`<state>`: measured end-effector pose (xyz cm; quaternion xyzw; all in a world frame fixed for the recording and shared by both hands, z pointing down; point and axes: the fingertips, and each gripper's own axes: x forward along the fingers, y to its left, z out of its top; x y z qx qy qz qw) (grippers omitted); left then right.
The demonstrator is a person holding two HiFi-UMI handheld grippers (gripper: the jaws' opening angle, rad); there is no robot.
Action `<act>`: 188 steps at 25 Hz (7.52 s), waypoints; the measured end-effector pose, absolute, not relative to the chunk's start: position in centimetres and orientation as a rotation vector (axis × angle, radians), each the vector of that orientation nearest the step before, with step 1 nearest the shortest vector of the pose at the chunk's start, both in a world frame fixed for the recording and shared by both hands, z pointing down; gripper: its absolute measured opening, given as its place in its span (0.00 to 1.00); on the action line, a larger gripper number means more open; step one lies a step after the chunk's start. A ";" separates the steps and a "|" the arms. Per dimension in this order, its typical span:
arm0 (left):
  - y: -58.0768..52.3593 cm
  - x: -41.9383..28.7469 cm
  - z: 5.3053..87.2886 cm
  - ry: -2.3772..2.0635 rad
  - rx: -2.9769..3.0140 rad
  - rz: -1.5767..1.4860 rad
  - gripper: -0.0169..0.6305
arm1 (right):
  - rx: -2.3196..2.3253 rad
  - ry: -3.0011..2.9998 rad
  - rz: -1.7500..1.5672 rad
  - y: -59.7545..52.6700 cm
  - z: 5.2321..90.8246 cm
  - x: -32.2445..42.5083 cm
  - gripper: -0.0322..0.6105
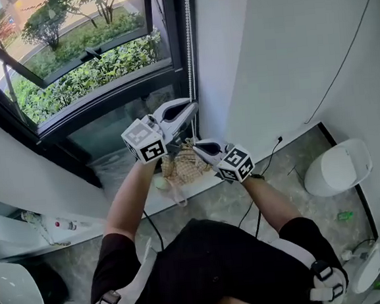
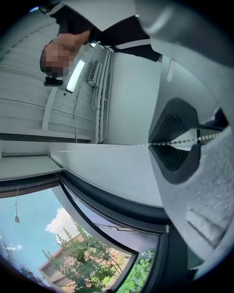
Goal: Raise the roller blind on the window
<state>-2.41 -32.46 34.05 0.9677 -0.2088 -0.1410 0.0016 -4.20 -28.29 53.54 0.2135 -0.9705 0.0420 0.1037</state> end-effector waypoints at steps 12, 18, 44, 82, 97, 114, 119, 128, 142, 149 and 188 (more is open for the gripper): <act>-32.2 -3.1 40.8 -0.772 2.997 -0.245 0.05 | 0.461 -2.640 -0.019 -26.8 57.3 -4.7 0.23; -31.5 -3.6 40.7 -0.766 3.017 -0.248 0.05 | 0.654 -2.924 -0.088 -30.8 43.8 -1.8 0.27; -29.5 -1.9 48.3 -0.709 2.899 -0.136 0.05 | 0.768 -3.145 -0.181 -32.2 32.7 -5.4 0.07; -32.5 -2.8 27.9 -0.493 3.043 -0.521 0.26 | 0.688 -3.033 0.016 -30.1 42.5 -4.0 0.07; -32.6 -1.9 24.3 -0.505 3.089 -0.595 0.05 | 0.668 -3.028 0.032 -30.5 43.0 -3.9 0.07; -32.5 -1.8 40.1 -0.680 3.046 -0.219 0.05 | 0.523 -2.693 0.296 -27.8 58.4 -4.7 0.08; -32.7 -2.2 40.3 -0.693 3.030 -0.216 0.05 | 0.514 -2.726 0.248 -27.5 56.9 -4.5 0.29; -33.2 -2.8 40.9 -0.713 2.998 -0.238 0.04 | 0.781 -3.036 0.097 -30.7 42.0 0.6 0.33; -31.8 -2.0 40.8 -0.677 3.033 -0.195 0.03 | 0.876 -3.213 -0.116 -32.4 29.2 -1.9 0.37; -31.5 -2.3 40.8 -0.684 2.997 -0.227 0.03 | 0.862 -3.243 -0.110 -33.2 26.6 -3.4 0.31; -33.0 -3.5 30.2 -0.682 3.014 -0.541 0.20 | 0.891 -3.044 -0.040 -32.2 39.8 -2.6 0.06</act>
